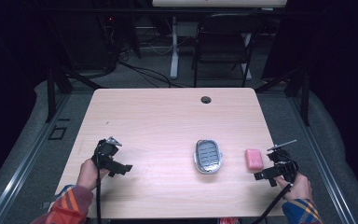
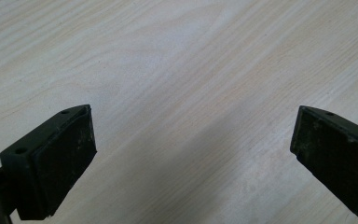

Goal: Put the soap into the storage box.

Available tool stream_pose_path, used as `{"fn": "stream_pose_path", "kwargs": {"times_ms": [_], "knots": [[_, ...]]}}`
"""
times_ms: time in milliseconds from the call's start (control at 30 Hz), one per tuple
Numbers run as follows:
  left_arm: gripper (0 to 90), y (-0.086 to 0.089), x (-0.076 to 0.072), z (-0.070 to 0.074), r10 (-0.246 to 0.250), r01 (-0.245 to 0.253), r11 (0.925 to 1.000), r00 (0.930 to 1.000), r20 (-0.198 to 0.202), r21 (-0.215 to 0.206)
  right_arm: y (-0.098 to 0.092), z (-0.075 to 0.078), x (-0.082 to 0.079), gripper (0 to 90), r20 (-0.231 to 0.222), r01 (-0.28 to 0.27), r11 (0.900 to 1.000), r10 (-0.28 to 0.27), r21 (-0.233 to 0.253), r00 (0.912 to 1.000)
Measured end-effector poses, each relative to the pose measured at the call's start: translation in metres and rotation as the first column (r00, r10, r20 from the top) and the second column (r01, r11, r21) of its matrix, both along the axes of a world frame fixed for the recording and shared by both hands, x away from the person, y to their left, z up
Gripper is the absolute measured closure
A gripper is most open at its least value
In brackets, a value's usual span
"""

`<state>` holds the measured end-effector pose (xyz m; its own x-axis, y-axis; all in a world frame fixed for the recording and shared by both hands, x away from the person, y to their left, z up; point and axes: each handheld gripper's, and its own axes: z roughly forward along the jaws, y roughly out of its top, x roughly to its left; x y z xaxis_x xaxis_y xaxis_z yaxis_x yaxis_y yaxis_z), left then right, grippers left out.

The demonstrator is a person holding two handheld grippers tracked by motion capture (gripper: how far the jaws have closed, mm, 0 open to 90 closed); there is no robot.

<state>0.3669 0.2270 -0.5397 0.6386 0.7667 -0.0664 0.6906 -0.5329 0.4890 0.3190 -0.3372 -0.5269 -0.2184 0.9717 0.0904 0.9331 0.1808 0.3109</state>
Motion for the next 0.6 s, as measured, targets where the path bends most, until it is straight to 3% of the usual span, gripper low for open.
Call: {"fn": "stream_pose_path", "kwargs": {"times_ms": [67,367,600], "knots": [[0.1,-0.0006,-0.0002,0.0001,-0.002,0.002,1.0,1.0,0.004,0.004,-0.0011,0.0017,0.0004,0.0,-0.021,-0.032,0.999,0.032,-0.01,0.9993],[0.1,0.0006,-0.0001,0.0001,-0.006,0.006,1.0,1.0,0.0,0.002,0.0029,0.0022,0.0022,0.0,0.0,-0.021,1.0,0.021,-0.01,0.9998],[0.1,-0.0005,-0.0002,0.0002,-0.009,0.009,0.9999,1.0,0.003,0.009,0.0043,0.0057,0.0029,0.0,-0.01,-0.031,1.0,0.031,0.004,0.9995]]}}
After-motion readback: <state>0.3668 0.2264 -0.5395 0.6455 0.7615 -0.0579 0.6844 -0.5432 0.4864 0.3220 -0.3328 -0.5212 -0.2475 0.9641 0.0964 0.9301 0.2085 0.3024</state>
